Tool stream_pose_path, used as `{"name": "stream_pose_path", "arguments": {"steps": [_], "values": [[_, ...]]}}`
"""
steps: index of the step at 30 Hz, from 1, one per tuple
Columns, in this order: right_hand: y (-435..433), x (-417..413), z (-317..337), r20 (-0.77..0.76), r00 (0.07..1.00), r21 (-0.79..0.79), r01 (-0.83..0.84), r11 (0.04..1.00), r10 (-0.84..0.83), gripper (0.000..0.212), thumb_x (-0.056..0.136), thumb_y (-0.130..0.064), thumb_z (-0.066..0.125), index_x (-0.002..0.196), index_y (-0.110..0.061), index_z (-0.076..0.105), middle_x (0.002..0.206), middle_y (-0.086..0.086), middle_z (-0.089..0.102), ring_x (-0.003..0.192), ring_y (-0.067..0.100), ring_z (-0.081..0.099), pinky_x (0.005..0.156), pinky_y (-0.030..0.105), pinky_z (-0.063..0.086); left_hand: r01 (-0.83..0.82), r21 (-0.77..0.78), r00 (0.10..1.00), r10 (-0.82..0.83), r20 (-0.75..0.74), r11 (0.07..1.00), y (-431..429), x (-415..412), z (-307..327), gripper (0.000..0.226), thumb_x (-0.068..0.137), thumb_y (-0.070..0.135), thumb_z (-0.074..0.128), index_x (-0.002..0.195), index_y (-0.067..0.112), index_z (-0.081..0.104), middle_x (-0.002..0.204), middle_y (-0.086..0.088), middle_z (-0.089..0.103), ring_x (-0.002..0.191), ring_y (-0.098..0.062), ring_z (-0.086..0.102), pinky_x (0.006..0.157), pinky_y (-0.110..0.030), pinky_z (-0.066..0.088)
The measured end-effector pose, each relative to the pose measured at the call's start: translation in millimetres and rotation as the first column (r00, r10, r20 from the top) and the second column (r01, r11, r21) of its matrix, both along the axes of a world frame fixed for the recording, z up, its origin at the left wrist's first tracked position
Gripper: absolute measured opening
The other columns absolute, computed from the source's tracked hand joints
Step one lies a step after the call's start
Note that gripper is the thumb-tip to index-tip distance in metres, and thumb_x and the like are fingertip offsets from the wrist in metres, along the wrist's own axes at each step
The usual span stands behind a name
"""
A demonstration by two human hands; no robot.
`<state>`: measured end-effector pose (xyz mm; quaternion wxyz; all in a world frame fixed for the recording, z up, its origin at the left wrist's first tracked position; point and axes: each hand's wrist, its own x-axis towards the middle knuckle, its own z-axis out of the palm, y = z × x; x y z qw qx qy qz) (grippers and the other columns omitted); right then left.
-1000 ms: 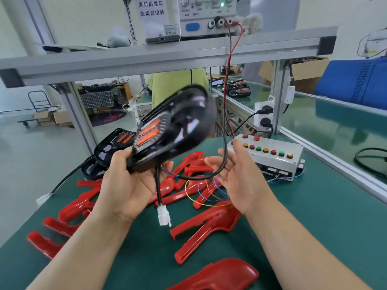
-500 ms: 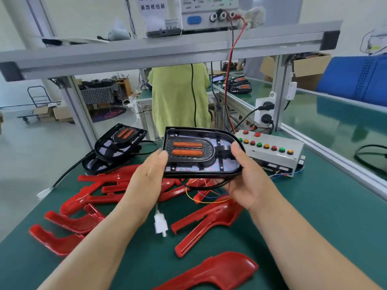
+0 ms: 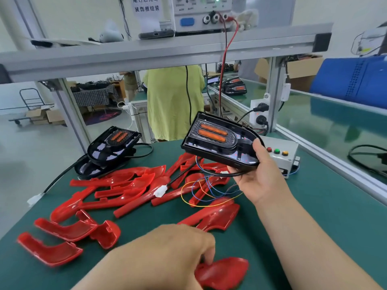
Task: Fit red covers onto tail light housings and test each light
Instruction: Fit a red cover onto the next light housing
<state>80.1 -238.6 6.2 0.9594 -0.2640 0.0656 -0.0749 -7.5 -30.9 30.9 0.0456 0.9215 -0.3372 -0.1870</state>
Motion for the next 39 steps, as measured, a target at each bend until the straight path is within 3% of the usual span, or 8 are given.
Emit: {"name": "stream_pose_path", "arguments": {"steps": [3,7,11,14,21,27,35,39], "values": [[0.7,0.4,-0.2,0.023,1.000,0.008,-0.002,1.000,0.002,0.019,0.097,-0.033,0.060,0.102,-0.017,0.069,0.096,0.006,0.078,0.082,0.021,0.076,0.071,0.038,0.062,-0.035,0.036,0.999,0.034,0.030,0.999,-6.3,0.5,-6.9,0.036,0.077,0.045,0.070,0.103,0.041,0.045,0.107,0.013,0.059,0.103,-0.015,0.056,0.090,-0.033,0.047],[1.6,-0.4,0.4,0.040,0.999,-0.006,-0.013,1.000,0.013,0.019,0.097,-0.033,0.060,0.098,-0.016,0.069,0.091,0.006,0.078,0.078,0.020,0.076,0.068,0.036,0.061,-0.034,-0.130,0.998,0.041,0.053,0.991,1.0,10.9,-3.3,0.034,0.079,0.053,0.068,0.079,0.027,0.045,0.089,0.005,0.059,0.083,-0.013,0.056,0.072,-0.032,0.046],[3.1,-0.8,0.3,0.020,1.000,-0.021,0.000,1.000,0.000,0.017,0.095,-0.033,0.063,0.097,-0.017,0.069,0.092,0.006,0.078,0.078,0.020,0.076,0.063,0.035,0.063,-0.230,-0.479,0.969,0.156,-0.190,0.847,21.6,29.7,2.7,0.022,0.082,0.038,0.071,0.101,0.031,0.064,0.097,0.007,0.072,0.090,-0.010,0.068,0.088,-0.037,0.052],[4.5,-1.4,-0.4,0.010,1.000,-0.035,0.000,0.999,0.000,0.018,0.095,-0.033,0.063,0.100,-0.017,0.069,0.095,0.006,0.078,0.079,0.020,0.076,0.057,0.032,0.060,-0.291,-0.547,0.942,0.137,-0.305,0.785,33.7,38.2,4.3,0.036,0.092,0.020,0.062,0.123,0.037,0.059,0.106,0.001,0.073,0.102,-0.015,0.069,0.101,-0.041,0.049],[6.0,-1.6,-2.3,-0.009,1.000,-0.060,0.007,0.998,-0.008,0.019,0.095,-0.034,0.063,0.101,-0.017,0.069,0.095,0.007,0.078,0.079,0.021,0.076,0.054,0.031,0.059,-0.337,-0.468,0.940,0.323,-0.112,0.817,45.8,51.5,-5.6,0.050,0.102,0.036,0.045,0.136,0.066,0.025,0.091,0.016,0.063,0.080,0.001,0.061,0.076,-0.020,0.044],[3.7,-0.4,-1.2,-0.008,1.000,0.048,0.015,0.999,-0.015,0.019,0.094,-0.034,0.063,0.101,-0.018,0.068,0.094,0.005,0.078,0.081,0.020,0.076,0.060,0.034,0.061,-0.479,-0.205,0.768,0.520,0.375,0.854,43.8,66.6,-16.9,0.055,0.101,0.040,0.047,0.152,0.032,0.027,0.139,0.000,0.056,0.126,-0.025,0.053,0.101,-0.036,0.043],[2.6,-2.8,1.1,0.018,0.999,0.134,0.025,0.991,-0.028,0.022,0.095,-0.032,0.063,0.106,-0.013,0.068,0.102,0.010,0.077,0.089,0.024,0.075,0.068,0.040,0.063,-0.431,-0.238,0.839,0.483,0.248,0.870,28.7,68.2,-32.3,0.056,0.099,0.043,0.050,0.151,0.040,0.030,0.148,0.008,0.047,0.135,-0.019,0.045,0.108,-0.034,0.039],[3.3,-3.0,2.2,0.032,0.999,0.128,0.023,0.992,-0.027,0.021,0.096,-0.032,0.061,0.103,-0.013,0.069,0.102,0.011,0.077,0.090,0.024,0.075,0.064,0.037,0.062,-0.313,-0.280,0.821,0.407,0.401,0.908,13.9,71.1,-31.8,0.061,0.093,0.047,0.059,0.148,0.033,0.036,0.128,0.007,0.046,0.128,-0.016,0.042,0.104,-0.035,0.038]]}}
